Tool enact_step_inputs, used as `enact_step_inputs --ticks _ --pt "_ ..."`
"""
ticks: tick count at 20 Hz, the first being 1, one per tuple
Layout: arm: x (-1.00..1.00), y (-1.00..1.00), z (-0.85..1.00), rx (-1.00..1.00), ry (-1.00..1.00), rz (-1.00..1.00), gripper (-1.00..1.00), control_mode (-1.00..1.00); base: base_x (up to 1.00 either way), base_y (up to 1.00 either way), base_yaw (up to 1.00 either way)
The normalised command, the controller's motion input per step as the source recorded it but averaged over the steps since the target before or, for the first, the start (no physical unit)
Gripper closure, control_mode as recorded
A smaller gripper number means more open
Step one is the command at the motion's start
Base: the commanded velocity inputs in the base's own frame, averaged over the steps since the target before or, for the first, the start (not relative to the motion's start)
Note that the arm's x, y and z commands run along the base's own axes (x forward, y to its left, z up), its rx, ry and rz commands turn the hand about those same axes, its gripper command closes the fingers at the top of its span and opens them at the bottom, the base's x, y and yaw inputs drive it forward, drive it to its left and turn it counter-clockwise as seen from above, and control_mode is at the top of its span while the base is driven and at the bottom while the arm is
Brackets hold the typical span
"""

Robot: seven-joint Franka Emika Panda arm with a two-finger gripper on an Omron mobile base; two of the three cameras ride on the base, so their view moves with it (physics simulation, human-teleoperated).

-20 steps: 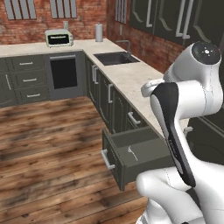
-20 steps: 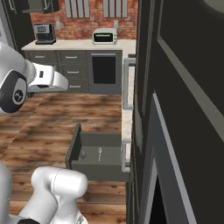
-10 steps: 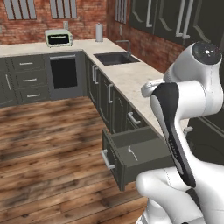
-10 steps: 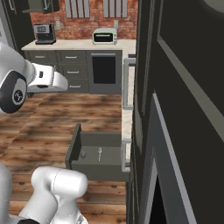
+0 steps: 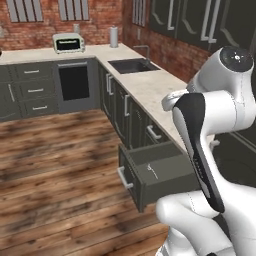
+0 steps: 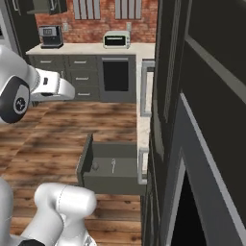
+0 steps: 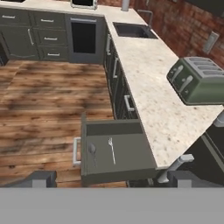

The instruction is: Organize the utensils by type. Pick up the wooden spoons from the counter and place them in the open cabinet. Then pick up the metallic utensils from the counter and place them in the open drawer.

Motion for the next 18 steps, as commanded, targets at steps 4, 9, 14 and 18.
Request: enact_step_inputs --ticks 4,9,14,18 --pt "0.00 0.00 0.00 0.00 0.00 0.00 -1.00 1.00 -0.06 0.54 0.00" --pt "0.00 0.00 0.00 0.00 0.00 0.00 -1.00 1.00 -0.01 0.86 0.00" --pt "0.00 0.00 0.00 0.00 0.00 0.00 -1.00 1.00 0.00 0.99 0.00" --pt "0.00 0.00 0.00 0.00 0.00 0.00 -1.00 1.00 -0.02 0.72 0.03"
